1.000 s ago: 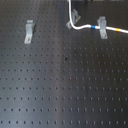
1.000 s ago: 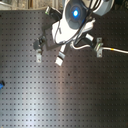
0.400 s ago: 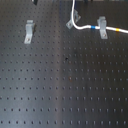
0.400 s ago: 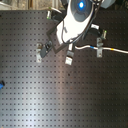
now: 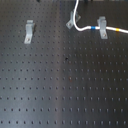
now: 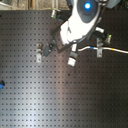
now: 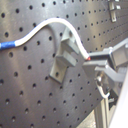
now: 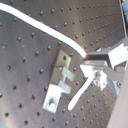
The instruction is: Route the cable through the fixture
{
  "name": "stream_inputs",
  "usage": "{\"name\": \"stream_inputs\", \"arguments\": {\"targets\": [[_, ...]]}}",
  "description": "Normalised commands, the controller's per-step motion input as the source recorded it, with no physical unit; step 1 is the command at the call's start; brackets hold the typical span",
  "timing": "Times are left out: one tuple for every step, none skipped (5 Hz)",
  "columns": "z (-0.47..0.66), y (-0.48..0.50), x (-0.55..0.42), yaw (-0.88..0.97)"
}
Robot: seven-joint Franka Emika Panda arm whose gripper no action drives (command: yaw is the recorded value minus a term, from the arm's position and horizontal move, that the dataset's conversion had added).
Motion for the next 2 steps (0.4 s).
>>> {"name": "stream_inputs", "arguments": {"targets": [[-0.10,-0.317,-0.207,-0.15],[-0.04,-0.210,-0.195,-0.12]]}}
